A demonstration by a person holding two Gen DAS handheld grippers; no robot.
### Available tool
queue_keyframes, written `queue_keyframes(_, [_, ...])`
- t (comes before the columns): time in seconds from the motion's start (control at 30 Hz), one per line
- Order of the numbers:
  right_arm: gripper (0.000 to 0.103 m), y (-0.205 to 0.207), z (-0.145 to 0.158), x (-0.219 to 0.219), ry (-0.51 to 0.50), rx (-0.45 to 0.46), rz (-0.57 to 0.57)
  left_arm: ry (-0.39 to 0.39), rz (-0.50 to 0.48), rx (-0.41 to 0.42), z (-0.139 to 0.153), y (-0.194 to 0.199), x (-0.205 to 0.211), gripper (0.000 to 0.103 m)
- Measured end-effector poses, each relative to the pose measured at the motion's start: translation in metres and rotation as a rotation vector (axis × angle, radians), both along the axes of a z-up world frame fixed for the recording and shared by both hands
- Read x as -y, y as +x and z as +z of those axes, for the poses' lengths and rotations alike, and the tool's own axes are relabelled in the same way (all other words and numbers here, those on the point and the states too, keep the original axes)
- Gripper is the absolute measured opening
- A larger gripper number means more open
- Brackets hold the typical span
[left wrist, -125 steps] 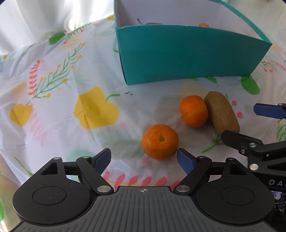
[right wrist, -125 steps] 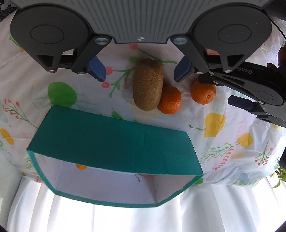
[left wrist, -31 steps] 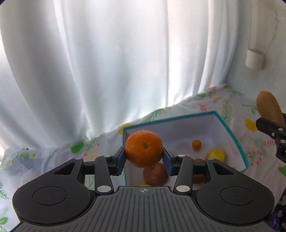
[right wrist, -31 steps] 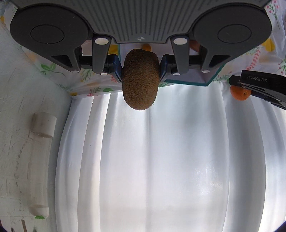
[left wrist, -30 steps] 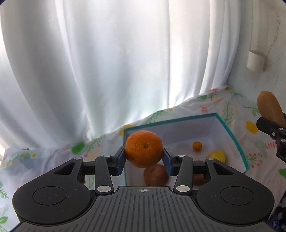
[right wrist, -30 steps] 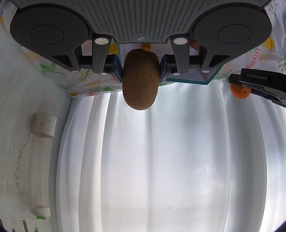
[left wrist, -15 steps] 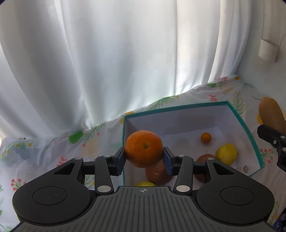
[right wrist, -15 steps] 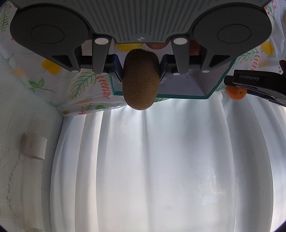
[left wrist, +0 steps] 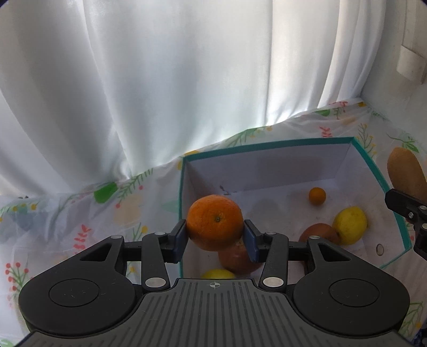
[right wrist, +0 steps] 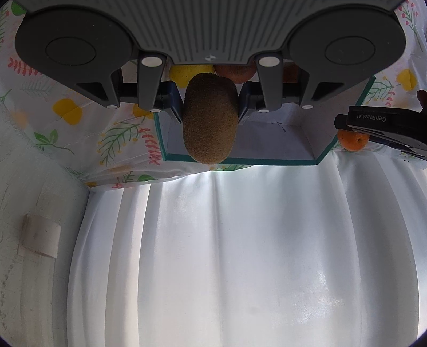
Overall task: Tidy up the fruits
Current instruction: 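Lift the orange and kiwi and carry both over the teal box, then lower both fruits into the box and open both grippers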
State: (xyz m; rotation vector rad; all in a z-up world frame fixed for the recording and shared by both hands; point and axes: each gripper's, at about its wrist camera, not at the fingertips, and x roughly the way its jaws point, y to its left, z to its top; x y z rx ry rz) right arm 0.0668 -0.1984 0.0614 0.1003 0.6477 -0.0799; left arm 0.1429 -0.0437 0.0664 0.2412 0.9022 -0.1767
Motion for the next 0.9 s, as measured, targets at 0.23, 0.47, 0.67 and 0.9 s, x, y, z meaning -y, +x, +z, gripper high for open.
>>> queue_keyframes(0.23, [0.042,0.009,-0.018,0.001,0.0,-0.055,-0.002,0.01,-0.004,-0.041,-0.017,0.008,0.002,0.049])
queue_keyframes(0.47, [0.042,0.017,-0.03,0.0,-0.002,-0.097,0.007,0.02,0.0,-0.079,-0.033,0.014,0.007,0.049])
queue_keyframes(0.67, [0.042,0.023,-0.043,-0.001,0.006,-0.138,0.016,0.037,0.003,-0.118,-0.049,0.02,0.009,0.049])
queue_keyframes(0.9, [0.042,0.03,-0.06,-0.002,0.006,-0.192,0.028,0.039,-0.001,-0.14,-0.056,0.024,0.01,0.049])
